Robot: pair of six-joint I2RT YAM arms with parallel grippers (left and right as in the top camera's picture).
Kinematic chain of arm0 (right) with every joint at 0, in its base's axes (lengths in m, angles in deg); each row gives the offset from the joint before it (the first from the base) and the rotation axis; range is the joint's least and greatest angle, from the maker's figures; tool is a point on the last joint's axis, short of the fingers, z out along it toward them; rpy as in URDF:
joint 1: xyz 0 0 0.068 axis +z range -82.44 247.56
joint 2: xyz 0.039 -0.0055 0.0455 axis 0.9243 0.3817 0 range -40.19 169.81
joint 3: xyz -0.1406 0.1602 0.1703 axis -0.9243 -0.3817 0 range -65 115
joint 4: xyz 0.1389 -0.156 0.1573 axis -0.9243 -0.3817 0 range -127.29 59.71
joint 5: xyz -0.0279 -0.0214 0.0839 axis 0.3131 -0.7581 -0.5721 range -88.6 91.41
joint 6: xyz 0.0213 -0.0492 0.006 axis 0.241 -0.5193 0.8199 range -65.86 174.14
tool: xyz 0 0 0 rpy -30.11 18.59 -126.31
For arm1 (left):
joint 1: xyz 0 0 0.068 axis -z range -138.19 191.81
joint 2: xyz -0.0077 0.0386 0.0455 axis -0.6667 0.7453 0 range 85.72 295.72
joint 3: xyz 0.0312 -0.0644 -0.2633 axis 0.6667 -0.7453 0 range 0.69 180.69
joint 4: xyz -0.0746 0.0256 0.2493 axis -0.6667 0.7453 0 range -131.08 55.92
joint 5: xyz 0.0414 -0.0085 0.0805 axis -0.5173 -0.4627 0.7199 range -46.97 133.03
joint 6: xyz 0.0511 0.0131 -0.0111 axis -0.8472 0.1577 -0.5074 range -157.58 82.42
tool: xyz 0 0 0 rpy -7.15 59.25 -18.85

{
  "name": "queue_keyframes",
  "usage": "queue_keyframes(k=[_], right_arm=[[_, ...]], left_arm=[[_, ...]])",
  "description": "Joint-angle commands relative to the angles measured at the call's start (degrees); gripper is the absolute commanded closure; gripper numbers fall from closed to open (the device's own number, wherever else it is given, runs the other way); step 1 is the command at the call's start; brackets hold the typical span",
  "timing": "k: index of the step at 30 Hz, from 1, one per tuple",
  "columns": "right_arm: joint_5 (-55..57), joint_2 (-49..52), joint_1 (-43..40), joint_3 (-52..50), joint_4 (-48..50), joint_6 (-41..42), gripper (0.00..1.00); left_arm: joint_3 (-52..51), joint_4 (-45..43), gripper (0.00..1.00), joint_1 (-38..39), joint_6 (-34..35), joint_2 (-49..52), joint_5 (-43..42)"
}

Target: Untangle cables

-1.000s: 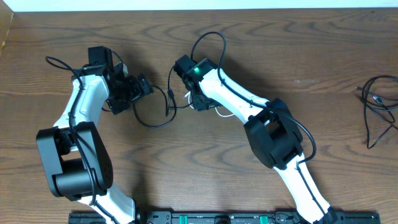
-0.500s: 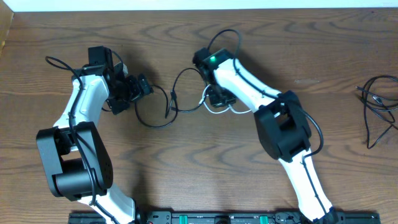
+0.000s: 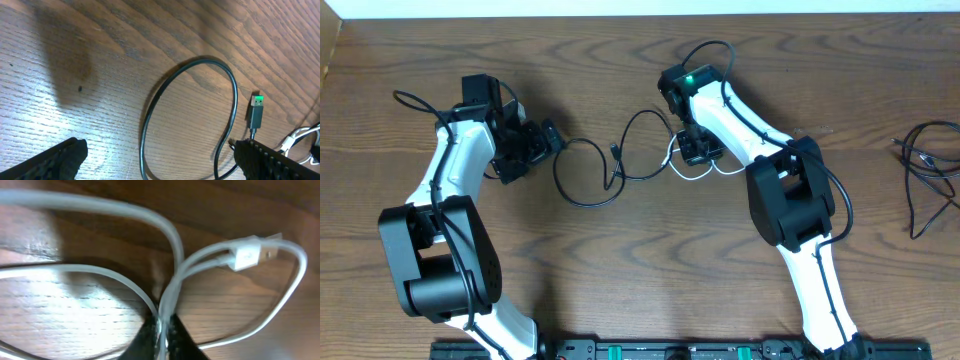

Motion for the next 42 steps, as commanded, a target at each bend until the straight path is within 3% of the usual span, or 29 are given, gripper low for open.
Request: queue_keyframes(k=[1,7,12,19,22,27,33,36,38,39,41,42], right_arm=[[-0.44,2.21,-0.72,-0.87,0.74,-1.95,0.91],[-4.66,2.21,-0.22,-0.87,3.65,-1.95,0.98],[-4.7,2.21,-0.22,-0.87,5.2,-1.92,0.99],[-4.7,2.54,-0.24,-0.9,6.21,-1.92,0.99],[-4.87,2.93,-0.24,-0.9,6.67,-1.92,0.99],[-4.85,3.17,-0.24,-0.9,6.67,-1.95,0.99],[-4.87,3.17,-0.24,-0.9,6.71,-1.95,0.99],[-4.87,3.17,-0.22,-0.9,6.71,-1.95,0.99],[-4.87,3.17,-0.24,-0.9,6.73,-1.95,0.99],[-4.87,3.17,-0.24,-0.9,6.75,-1.95,0.99],[-4.87,3.17,-0.24,-0.9,6.78,-1.95,0.99],[-4.87,3.17,-0.24,-0.9,6.84,-1.95,0.99]], left_arm=[[-0.55,0.15,0.0,0.24,0.13,-0.09,0.57],[-0.55,0.44,0.02,0.24,-1.75,-0.09,-1.55],[-0.55,0.76,0.02,0.24,-16.79,-0.11,-17.68],[-0.55,5.53,0.02,2.84,-34.71,-0.11,-30.56],[-0.52,5.62,0.02,5.46,-37.97,-0.13,-33.53],[-0.52,1.84,0.02,11.04,-36.06,-0.13,-30.62],[-0.52,-5.11,0.02,17.46,-20.22,-0.09,-9.9],[-0.55,-6.86,0.03,19.41,-16.44,-0.09,-3.52],[-0.55,-7.3,0.41,20.09,-16.39,-0.09,-2.49],[-0.55,-7.41,0.67,20.24,-16.37,-0.09,-2.45],[-0.55,-7.41,0.92,20.22,-15.82,-0.09,-2.38],[-0.52,-7.39,0.92,20.04,-15.23,-0.09,-1.95]])
